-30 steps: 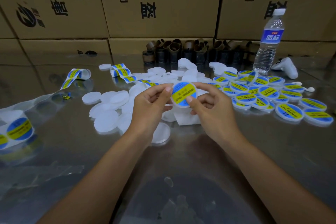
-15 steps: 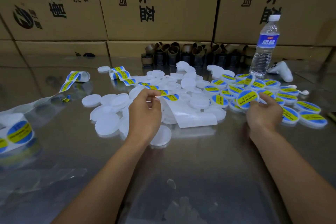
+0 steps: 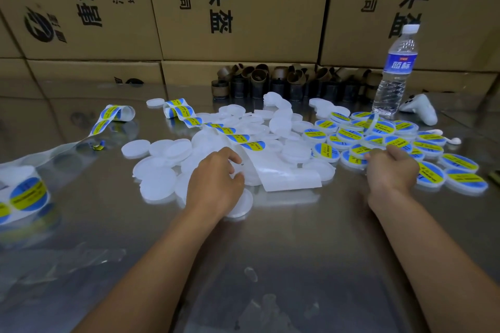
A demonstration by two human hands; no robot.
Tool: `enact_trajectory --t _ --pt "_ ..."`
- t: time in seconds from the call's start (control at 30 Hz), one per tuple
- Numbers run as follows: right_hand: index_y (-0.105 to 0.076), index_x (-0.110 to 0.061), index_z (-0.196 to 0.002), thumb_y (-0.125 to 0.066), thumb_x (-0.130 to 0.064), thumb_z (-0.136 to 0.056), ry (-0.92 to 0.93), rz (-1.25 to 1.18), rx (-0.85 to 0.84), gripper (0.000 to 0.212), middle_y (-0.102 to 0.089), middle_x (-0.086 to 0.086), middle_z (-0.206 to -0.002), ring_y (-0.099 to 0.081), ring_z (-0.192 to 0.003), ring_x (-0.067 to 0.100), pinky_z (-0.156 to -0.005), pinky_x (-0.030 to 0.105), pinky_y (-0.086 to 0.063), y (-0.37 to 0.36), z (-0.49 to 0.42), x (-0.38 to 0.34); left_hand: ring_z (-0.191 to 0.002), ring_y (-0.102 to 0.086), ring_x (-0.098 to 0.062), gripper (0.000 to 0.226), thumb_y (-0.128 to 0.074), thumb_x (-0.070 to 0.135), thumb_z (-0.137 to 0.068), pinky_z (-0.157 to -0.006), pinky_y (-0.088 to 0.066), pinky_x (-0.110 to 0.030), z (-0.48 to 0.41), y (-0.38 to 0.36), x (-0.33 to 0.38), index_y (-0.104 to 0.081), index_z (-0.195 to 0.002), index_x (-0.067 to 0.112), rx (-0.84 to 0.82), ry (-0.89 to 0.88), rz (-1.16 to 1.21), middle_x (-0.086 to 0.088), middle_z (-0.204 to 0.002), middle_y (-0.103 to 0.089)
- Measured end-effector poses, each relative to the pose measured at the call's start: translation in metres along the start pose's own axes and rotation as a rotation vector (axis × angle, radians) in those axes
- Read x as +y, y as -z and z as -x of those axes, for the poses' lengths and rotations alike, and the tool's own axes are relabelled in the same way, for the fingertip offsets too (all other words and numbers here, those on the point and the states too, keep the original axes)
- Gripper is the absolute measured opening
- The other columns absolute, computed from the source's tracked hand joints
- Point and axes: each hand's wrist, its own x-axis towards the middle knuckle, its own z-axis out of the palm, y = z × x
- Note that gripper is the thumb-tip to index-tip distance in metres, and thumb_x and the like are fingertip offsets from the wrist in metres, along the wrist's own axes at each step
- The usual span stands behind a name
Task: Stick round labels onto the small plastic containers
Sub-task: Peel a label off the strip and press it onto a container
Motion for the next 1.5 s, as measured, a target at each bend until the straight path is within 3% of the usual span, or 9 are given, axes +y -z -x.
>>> enact_trajectory --t 0.1,0.2,0.37,0.47,0.7,0.9,1.13,1.27,1.5 --pt "-0.056 -0.011 -0.12 -0.052 -0.006 -0.087 0.154 0.005 0.024 0.034 -0.058 0.005 -0.124 -0.061 -0.098 0.014 -0.089 0.022 -0.043 -0.001 0.012 -0.006 -0.084 -0.053 -0.017 0.017 -0.064 0.017 -0.083 -0.073 -0.041 -0.029 0.0 0.0 0.0 -0.057 -0.095 0.027 -0.031 0.015 -0.02 0.008 -0.079 -0.053" --pt "-0.06 -0.014 -0.103 -0.048 0.001 -0.082 0.541 0.031 -0.047 0.029 -0.055 0.0 -0.107 -0.053 -0.068 -0.005 -0.064 0.006 -0.037 -0.004 0.038 -0.015 -0.083 -0.055 -0.017 0.017 -0.062 0.014 -0.084 -0.069 -0.039 -0.028 0.0 0.0 0.002 -0.059 -0.095 0.027 -0.028 0.013 -0.017 0.011 -0.071 -0.055" --pt "-0.063 -0.01 -0.088 -0.05 0.001 -0.079 1.03 0.143 -0.358 0.02 -0.054 -0.005 -0.089 -0.048 -0.069 0.001 -0.064 0.02 -0.04 -0.011 0.081 -0.009 -0.078 -0.057 -0.016 0.018 -0.057 0.01 -0.087 -0.068 -0.04 -0.028 -0.001 -0.001 -0.001 -0.059 -0.098 0.024 0.044 -0.034 0.013 0.01 -0.067 -0.056" --pt "-0.066 -0.011 -0.089 -0.054 0.0 -0.078 1.139 0.195 -0.481 0.02 -0.052 -0.01 -0.082 -0.045 -0.071 -0.002 -0.063 0.02 -0.04 -0.012 0.089 -0.001 -0.066 -0.051 -0.003 0.014 -0.059 0.008 -0.089 -0.059 -0.033 -0.016 -0.004 0.001 0.001 -0.06 -0.097 0.019 0.152 -0.06 0.144 0.014 -0.063 -0.053" --pt "-0.067 -0.02 -0.093 -0.054 -0.011 -0.079 1.073 0.24 -0.575 0.021 -0.053 -0.016 -0.08 -0.049 -0.079 0.003 -0.07 0.024 -0.043 -0.012 0.088 0.002 -0.072 -0.058 0.01 0.016 -0.052 0.012 -0.096 -0.065 -0.044 -0.005 -0.009 0.017 0.013 -0.064 -0.106 0.018 0.276 0.079 0.811 0.015 -0.085 -0.063" --pt "-0.063 -0.035 -0.1 -0.062 -0.015 -0.087 0.746 0.105 -0.736 0.023 -0.063 -0.025 -0.082 -0.054 -0.093 0.0 -0.079 0.007 -0.037 -0.013 0.096 -0.002 -0.082 -0.067 -0.006 0.022 -0.041 0.011 -0.098 -0.072 -0.053 -0.02 -0.006 0.025 0.025 -0.062 -0.105 0.013 -0.126 0.15 1.443 0.006 -0.093 -0.071" --pt "-0.068 -0.029 -0.098 -0.064 -0.024 -0.086 0.382 -0.09 -0.911 0.014 -0.073 -0.007 -0.078 -0.066 -0.087 0.004 -0.083 0.025 -0.048 -0.014 0.097 -0.011 -0.087 -0.069 -0.012 0.03 -0.05 0.016 -0.079 -0.079 -0.055 -0.023 -0.002 0.021 0.026 -0.061 -0.106 0.007 -0.361 0.079 1.512 0.0 -0.095 -0.073" --pt "-0.069 -0.024 -0.084 -0.067 -0.013 -0.083 0.3 -0.185 -0.938 0.011 -0.072 -0.005 -0.072 -0.067 -0.072 0.003 -0.069 0.012 -0.05 -0.014 0.098 -0.013 -0.088 -0.069 -0.014 0.031 -0.052 0.015 -0.079 -0.081 -0.055 -0.026 -0.001 0.019 0.027 -0.061 -0.107 0.004 -0.396 0.075 1.5 -0.004 -0.097 -0.072" --pt "-0.069 -0.02 -0.085 -0.068 -0.018 -0.081 0.255 -0.169 -0.989 0.004 -0.072 -0.003 -0.067 -0.066 -0.07 0.002 -0.07 0.013 -0.05 -0.014 0.103 -0.013 -0.079 -0.069 -0.016 0.031 -0.053 0.033 -0.079 -0.07 -0.057 -0.027 0.002 0.021 0.03 -0.073 -0.085 0.011 -0.421 0.101 1.512 -0.002 -0.083 -0.071"
